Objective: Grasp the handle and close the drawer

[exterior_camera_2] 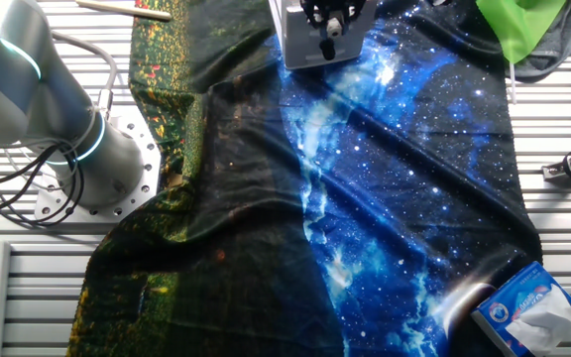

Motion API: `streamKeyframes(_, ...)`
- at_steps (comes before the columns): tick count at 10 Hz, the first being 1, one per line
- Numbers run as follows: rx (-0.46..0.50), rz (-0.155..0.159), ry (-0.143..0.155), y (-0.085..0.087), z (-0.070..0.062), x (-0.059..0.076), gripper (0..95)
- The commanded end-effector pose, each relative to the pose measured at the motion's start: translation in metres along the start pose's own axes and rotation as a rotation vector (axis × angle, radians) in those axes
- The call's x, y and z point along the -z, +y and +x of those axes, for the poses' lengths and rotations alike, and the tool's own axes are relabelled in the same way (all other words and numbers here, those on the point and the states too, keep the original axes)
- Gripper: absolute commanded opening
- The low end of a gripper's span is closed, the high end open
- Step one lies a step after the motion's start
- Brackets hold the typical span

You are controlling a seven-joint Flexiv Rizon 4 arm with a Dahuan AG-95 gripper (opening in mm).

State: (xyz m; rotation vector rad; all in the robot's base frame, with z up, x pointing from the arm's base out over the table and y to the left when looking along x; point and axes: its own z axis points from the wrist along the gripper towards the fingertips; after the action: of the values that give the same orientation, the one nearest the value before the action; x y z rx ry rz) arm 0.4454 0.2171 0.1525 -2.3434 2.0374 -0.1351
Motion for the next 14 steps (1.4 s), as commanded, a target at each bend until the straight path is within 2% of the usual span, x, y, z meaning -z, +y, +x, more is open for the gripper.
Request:
streamKeyframes(1,-0.002,0.011,0.007,-0.0013,-0.0043,-0.004,0.0)
streamKeyframes(10,-0.007,0.014,0.017,-0.0009,-0.0132,-0.0046,0.0)
streamKeyframes(11,-0.007,0.017,0.013,-0.0007,-0.0132,-0.0046,0.0)
streamKeyframes(14,-0.005,0.022,-0.027,-0.0009,-0.0139,-0.0048,0.0)
